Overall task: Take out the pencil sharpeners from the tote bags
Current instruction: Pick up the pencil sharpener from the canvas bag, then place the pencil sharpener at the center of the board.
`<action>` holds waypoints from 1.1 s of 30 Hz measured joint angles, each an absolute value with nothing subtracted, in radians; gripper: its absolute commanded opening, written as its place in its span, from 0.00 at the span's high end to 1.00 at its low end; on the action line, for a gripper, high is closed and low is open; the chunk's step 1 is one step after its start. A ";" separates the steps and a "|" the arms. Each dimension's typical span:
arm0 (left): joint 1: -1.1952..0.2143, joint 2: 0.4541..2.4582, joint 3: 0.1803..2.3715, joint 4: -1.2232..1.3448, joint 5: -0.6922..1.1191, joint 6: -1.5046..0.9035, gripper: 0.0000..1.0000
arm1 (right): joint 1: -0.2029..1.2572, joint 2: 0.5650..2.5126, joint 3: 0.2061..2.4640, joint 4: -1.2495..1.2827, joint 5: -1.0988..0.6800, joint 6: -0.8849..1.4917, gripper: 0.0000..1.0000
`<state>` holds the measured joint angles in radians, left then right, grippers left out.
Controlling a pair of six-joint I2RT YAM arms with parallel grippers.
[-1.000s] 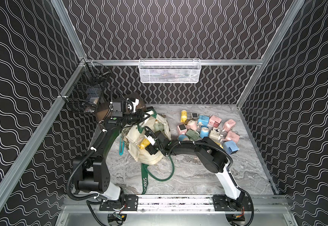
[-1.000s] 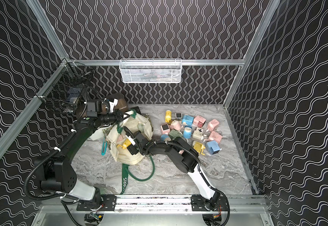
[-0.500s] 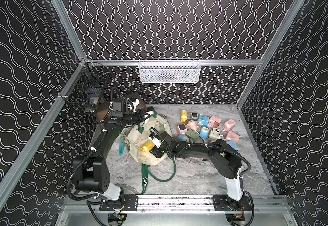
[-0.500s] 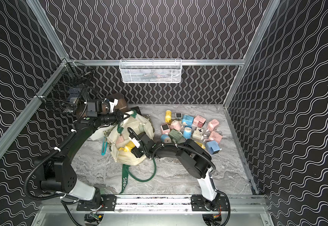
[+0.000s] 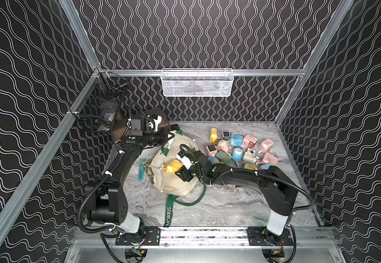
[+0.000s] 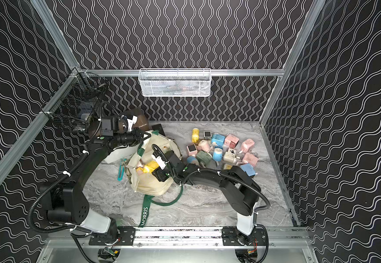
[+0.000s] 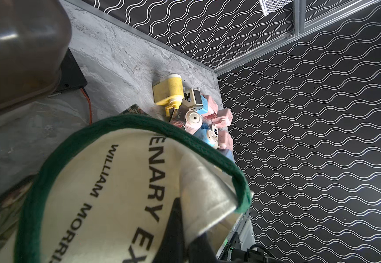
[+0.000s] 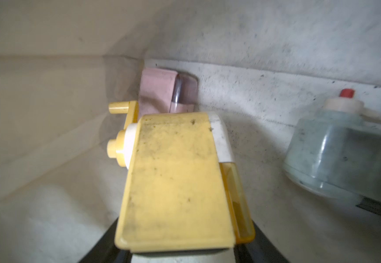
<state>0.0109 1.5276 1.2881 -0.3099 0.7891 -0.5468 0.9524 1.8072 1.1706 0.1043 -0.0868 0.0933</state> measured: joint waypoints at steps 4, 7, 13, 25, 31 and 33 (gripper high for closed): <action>0.011 1.528 1.288 -0.311 0.788 -0.546 1.00 | 0.953 1.740 1.153 0.073 -0.088 0.120 0.54; 0.011 1.528 1.288 -0.311 0.787 -0.546 1.00 | 0.955 1.693 1.143 0.036 -0.091 0.142 0.54; 0.011 1.528 1.288 -0.312 0.781 -0.546 1.00 | 0.960 1.568 1.088 -0.027 -0.103 0.169 0.54; 0.011 1.528 1.288 -0.314 0.780 -0.546 1.00 | 0.959 1.099 0.874 -0.107 -0.026 0.207 0.54; 0.011 1.526 1.288 -0.315 0.780 -0.546 1.00 | 0.955 0.927 0.748 -0.159 0.125 0.281 0.55; 0.011 1.526 1.288 -0.315 0.780 -0.546 1.00 | 0.955 0.898 0.712 -0.182 0.182 0.319 0.55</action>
